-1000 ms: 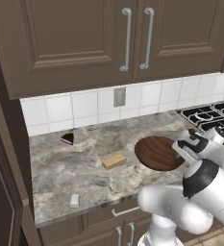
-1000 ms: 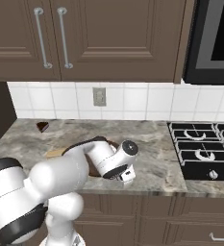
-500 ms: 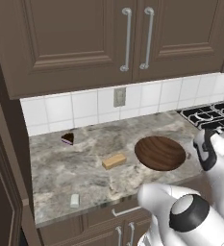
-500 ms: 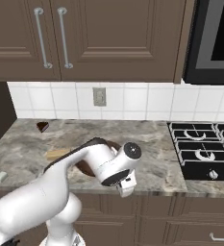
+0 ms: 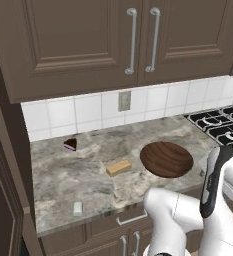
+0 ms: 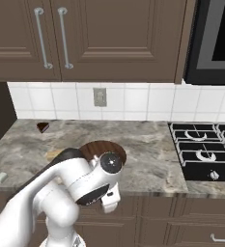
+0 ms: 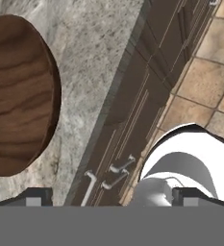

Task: Pick both bowls and place them on the counter. Then place the cream cheese stick in one bowl and place the marshmallow in the other bowl.

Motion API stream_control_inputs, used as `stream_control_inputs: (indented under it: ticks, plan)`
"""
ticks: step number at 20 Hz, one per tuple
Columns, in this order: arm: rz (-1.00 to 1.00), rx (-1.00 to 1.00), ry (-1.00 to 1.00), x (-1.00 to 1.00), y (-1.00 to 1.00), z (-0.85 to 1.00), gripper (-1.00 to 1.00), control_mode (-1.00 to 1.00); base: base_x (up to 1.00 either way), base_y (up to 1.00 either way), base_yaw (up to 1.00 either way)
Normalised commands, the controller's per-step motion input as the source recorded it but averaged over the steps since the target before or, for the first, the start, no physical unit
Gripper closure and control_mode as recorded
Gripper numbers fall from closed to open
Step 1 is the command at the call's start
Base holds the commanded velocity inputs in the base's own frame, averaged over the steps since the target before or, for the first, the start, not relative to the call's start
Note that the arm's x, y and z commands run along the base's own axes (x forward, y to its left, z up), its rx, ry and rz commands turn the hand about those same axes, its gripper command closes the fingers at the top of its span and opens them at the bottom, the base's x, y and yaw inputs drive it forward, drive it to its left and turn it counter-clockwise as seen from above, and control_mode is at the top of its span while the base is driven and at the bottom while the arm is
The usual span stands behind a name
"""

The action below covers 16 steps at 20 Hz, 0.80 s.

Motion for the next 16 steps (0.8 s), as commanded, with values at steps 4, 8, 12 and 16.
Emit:
stream_control_inputs:
  ticks: [4,8,12,16]
  plan:
    - [0.0,-0.01,-0.02,-0.39,0.34,0.1,-1.0,-1.0,0.0,0.0,0.0]
    - [0.0,-0.01,0.0,-0.01,0.11,0.0,-1.0,-1.0,0.0,0.0,0.0]
    - [-0.03,0.0,-0.04,-0.33,-0.03,-0.05,-1.0,-1.0,0.0,0.0,0.0]
    - [-0.08,0.04,-0.14,-1.0,-0.2,-0.24,-1.0,-1.0,0.0,0.0,0.0]
